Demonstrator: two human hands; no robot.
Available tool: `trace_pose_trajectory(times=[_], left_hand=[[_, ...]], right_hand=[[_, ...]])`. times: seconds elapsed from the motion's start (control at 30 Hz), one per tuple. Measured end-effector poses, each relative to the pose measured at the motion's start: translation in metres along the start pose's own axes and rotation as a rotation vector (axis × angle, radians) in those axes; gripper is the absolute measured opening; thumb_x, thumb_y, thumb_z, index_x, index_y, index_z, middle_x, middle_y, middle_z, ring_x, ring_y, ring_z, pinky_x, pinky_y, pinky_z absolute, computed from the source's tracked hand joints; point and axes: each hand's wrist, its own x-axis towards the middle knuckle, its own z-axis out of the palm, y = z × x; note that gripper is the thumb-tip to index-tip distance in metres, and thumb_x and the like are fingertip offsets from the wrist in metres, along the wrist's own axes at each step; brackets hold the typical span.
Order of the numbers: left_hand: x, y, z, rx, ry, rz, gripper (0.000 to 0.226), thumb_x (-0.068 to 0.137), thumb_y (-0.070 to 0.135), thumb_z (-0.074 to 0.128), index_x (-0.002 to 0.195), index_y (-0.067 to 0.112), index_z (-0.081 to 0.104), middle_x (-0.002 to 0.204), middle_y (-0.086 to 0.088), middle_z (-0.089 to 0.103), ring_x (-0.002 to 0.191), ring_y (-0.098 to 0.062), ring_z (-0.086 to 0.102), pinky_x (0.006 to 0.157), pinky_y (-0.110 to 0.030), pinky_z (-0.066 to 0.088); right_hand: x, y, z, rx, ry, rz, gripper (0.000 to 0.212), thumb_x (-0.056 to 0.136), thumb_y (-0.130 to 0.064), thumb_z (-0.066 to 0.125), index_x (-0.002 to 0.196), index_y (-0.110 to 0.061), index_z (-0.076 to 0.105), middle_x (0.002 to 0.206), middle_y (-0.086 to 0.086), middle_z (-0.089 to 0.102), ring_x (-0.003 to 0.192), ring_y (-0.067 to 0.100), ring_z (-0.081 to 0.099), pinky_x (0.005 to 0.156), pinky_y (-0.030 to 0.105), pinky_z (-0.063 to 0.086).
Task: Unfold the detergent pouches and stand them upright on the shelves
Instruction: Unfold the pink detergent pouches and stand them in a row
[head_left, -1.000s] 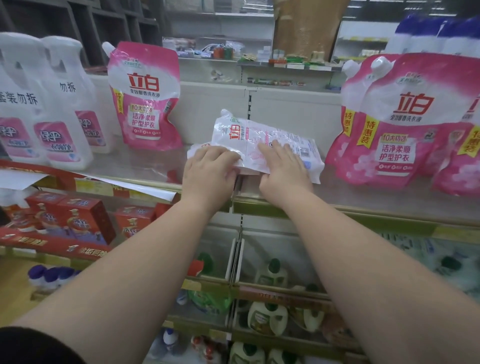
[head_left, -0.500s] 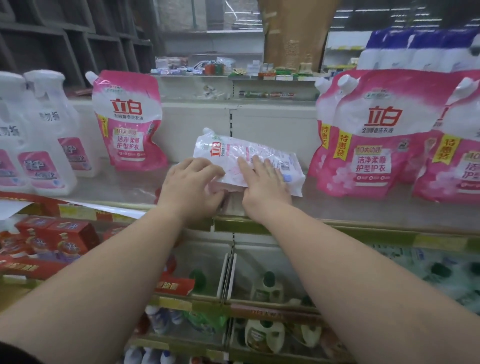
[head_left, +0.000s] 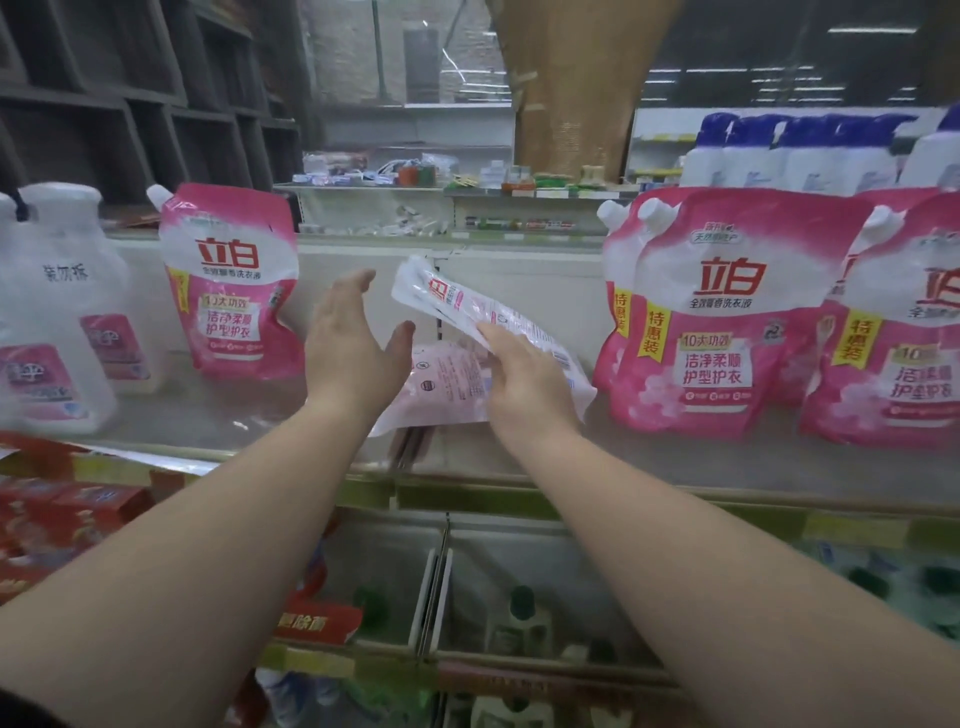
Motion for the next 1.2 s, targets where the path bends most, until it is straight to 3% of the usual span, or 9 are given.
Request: trace_pose_trajectory(times=[0.17, 0.33, 0.5, 0.67, 0.8, 0.87, 1.07, 1.2], left_hand=[[0.009, 0.006, 0.025, 0.048, -0.137, -0.067, 0.065, 0.091, 0.037, 0.074, 0.147, 0.017, 0.048, 0.144, -0.001, 0.053, 0.136, -0.021, 0.047, 0.115, -0.041, 0.039], [0.012, 0.014, 0.047, 0.062, -0.258, -0.032, 0.056, 0.092, 0.039, 0.072, 0.141, 0.020, 0.055, 0.141, 0.000, 0.058, 0.134, -0.023, 0.051, 0.112, -0.041, 0.041], [0.021, 0.027, 0.067, 0.010, -0.340, -0.050, 0.049, 0.095, 0.038, 0.066, 0.140, 0.020, 0.056, 0.140, 0.000, 0.059, 0.131, -0.021, 0.055, 0.108, -0.037, 0.043], [0.019, 0.028, 0.085, 0.117, -0.528, 0.036, 0.058, 0.092, 0.056, 0.063, 0.139, 0.023, 0.056, 0.143, 0.002, 0.058, 0.132, -0.021, 0.054, 0.110, -0.043, 0.045], [0.012, 0.027, 0.092, 0.148, -0.553, 0.085, 0.062, 0.089, 0.066, 0.057, 0.136, 0.027, 0.058, 0.139, 0.005, 0.060, 0.127, -0.019, 0.055, 0.105, -0.043, 0.048], [0.008, 0.026, 0.094, 0.204, -0.572, 0.139, 0.062, 0.088, 0.071, 0.054, 0.134, 0.031, 0.059, 0.137, 0.006, 0.060, 0.127, -0.018, 0.055, 0.104, -0.041, 0.047], [-0.008, 0.023, 0.094, 0.437, -0.605, 0.302, 0.060, 0.087, 0.077, 0.038, 0.135, 0.045, 0.054, 0.145, 0.010, 0.055, 0.139, -0.021, 0.044, 0.117, -0.044, 0.033], [-0.013, 0.021, 0.096, 0.485, -0.569, 0.337, 0.066, 0.087, 0.078, 0.032, 0.139, 0.041, 0.051, 0.147, 0.009, 0.055, 0.141, -0.021, 0.042, 0.120, -0.045, 0.030]], right_hand=[[0.014, 0.010, -0.016, 0.088, 0.152, 0.023, 0.042, 0.108, -0.024, 0.037, 0.143, -0.042, 0.052, 0.123, -0.006, 0.069, 0.114, 0.024, 0.061, 0.097, 0.051, 0.054], [0.021, 0.025, -0.029, 0.141, 0.165, -0.004, 0.035, 0.112, -0.030, 0.037, 0.139, -0.044, 0.054, 0.121, -0.013, 0.068, 0.115, 0.024, 0.061, 0.094, 0.052, 0.056], [0.016, 0.028, -0.039, 0.342, 0.215, 0.142, 0.031, 0.115, -0.037, 0.035, 0.139, -0.037, 0.054, 0.115, -0.017, 0.066, 0.098, 0.007, 0.065, 0.084, 0.031, 0.061], [0.012, 0.031, -0.044, 0.411, 0.278, 0.185, 0.032, 0.115, -0.037, 0.036, 0.144, -0.040, 0.050, 0.102, -0.032, 0.056, 0.101, 0.009, 0.061, 0.084, 0.034, 0.058], [0.013, 0.036, -0.044, 0.471, 0.405, 0.279, 0.037, 0.115, -0.037, 0.036, 0.149, -0.041, 0.048, 0.135, -0.011, 0.065, 0.125, 0.019, 0.063, 0.100, 0.046, 0.059], [0.015, 0.040, -0.043, 0.460, 0.441, 0.309, 0.038, 0.114, -0.039, 0.036, 0.151, -0.040, 0.047, 0.140, -0.006, 0.064, 0.128, 0.022, 0.062, 0.100, 0.050, 0.059], [0.016, 0.049, -0.037, 0.358, 0.506, 0.272, 0.031, 0.113, -0.041, 0.038, 0.138, -0.031, 0.053, 0.122, -0.007, 0.066, 0.111, 0.018, 0.068, 0.084, 0.046, 0.064], [0.015, 0.054, -0.033, 0.329, 0.529, 0.241, 0.018, 0.113, -0.039, 0.042, 0.119, -0.029, 0.055, 0.108, -0.008, 0.066, 0.101, 0.019, 0.068, 0.069, 0.029, 0.056]])
